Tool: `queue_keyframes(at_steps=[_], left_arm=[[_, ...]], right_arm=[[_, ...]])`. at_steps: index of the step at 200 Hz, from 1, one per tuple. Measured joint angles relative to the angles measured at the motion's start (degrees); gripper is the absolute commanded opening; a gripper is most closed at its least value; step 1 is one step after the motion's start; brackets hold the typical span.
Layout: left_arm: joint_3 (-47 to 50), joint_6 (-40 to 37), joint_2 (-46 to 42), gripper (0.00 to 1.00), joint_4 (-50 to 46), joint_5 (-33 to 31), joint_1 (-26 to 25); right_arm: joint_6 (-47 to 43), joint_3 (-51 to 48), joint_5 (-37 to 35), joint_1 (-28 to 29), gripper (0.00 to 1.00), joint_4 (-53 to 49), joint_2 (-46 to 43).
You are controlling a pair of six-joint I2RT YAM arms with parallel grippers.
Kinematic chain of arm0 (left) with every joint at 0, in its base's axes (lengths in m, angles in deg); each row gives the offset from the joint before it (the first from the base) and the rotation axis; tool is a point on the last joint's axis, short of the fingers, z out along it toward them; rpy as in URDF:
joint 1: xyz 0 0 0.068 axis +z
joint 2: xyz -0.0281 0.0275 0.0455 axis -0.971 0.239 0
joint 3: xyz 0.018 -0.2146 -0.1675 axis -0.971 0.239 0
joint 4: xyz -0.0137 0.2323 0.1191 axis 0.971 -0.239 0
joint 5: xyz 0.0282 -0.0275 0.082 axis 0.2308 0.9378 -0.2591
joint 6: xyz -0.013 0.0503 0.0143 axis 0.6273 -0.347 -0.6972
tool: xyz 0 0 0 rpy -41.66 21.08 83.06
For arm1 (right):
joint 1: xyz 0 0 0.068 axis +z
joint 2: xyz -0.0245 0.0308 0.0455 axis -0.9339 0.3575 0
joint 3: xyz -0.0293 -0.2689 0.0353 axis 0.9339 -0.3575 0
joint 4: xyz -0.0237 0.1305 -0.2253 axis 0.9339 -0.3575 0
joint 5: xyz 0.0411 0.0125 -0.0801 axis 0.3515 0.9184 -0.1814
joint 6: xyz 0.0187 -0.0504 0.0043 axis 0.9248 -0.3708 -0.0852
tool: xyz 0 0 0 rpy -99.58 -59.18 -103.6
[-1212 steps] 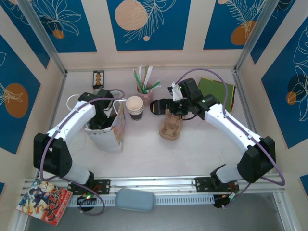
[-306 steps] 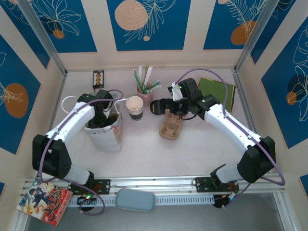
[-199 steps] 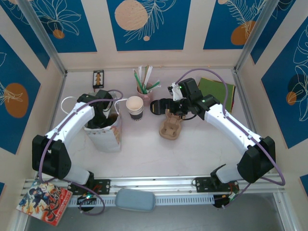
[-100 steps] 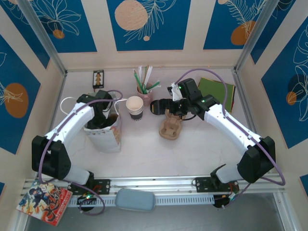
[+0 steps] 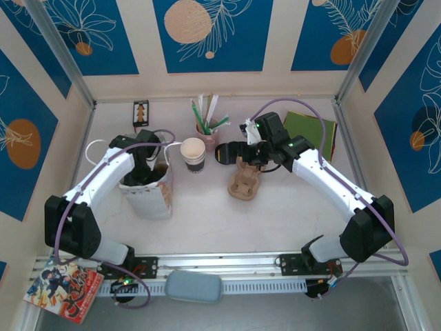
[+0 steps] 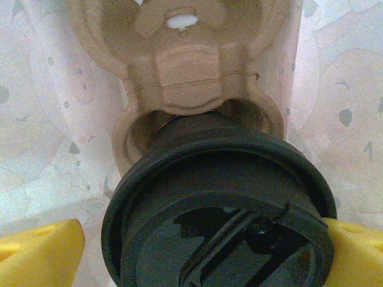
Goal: Pack the takeout coffee
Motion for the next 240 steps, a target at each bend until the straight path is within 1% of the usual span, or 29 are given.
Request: queue_keyframes(at_steps=[81,172,240], left_arm=[[0.0,0.3,-0.5,0.97,-0.5,0.0,0.0],[0.0,0.4,-0.6,0.97,-0.8,0.0,0.0],[0.0,0.4,-0.6,0.97,-1.1,0.0,0.0]], right_arm=[[0.0,0.0,0.0,0.0,0.99,0.1,0.0],[0.2,-0.2,-2.3,-0.2,0.99,-0.1,-0.7],[0.4,-0.5,-3.5,-1.4,0.99,-0.3,-1.6]])
